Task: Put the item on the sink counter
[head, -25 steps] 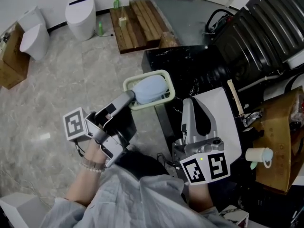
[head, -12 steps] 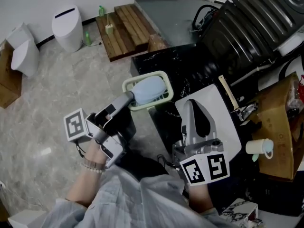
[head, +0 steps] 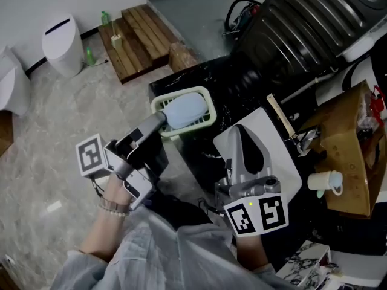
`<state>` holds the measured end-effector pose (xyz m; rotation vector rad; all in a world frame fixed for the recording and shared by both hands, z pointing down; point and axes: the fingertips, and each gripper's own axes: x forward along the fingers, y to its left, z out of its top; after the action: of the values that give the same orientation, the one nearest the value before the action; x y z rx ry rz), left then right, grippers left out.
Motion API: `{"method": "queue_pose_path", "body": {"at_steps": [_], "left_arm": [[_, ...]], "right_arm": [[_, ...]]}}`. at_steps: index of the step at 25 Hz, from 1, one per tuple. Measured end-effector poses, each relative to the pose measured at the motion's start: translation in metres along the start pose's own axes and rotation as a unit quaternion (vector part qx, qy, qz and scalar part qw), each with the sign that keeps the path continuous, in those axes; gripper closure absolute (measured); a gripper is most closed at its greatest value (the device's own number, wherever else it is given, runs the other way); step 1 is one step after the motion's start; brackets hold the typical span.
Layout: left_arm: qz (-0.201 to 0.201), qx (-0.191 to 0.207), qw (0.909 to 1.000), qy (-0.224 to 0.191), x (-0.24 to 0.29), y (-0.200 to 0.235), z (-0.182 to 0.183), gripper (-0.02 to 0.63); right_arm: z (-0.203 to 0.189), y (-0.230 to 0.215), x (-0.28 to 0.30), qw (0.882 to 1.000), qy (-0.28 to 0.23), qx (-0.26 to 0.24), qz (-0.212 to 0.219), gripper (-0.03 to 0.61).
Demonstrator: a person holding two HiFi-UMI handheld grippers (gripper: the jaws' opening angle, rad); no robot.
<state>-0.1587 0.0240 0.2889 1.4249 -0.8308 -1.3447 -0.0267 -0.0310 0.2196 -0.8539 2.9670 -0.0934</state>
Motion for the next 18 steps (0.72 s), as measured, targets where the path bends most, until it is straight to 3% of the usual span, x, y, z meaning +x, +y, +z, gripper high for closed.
{"method": "queue_pose_path", "body": {"at_steps": [11, 18], "left_arm": [[0.017, -0.027, 0.9969, 0.071, 0.06, 0.015, 0.053, 0.528], [0.023, -0.044, 0.9904, 0.129, 0.097, 0.023, 0.08, 0.528]], "right_arm": [[0.0, -0.031, 0.054, 0.996, 0.011, 0.005, -0.086, 0.581], [0.003, -0.043, 0.083, 0.99, 0.005, 0.003, -0.144, 0.581]]}}
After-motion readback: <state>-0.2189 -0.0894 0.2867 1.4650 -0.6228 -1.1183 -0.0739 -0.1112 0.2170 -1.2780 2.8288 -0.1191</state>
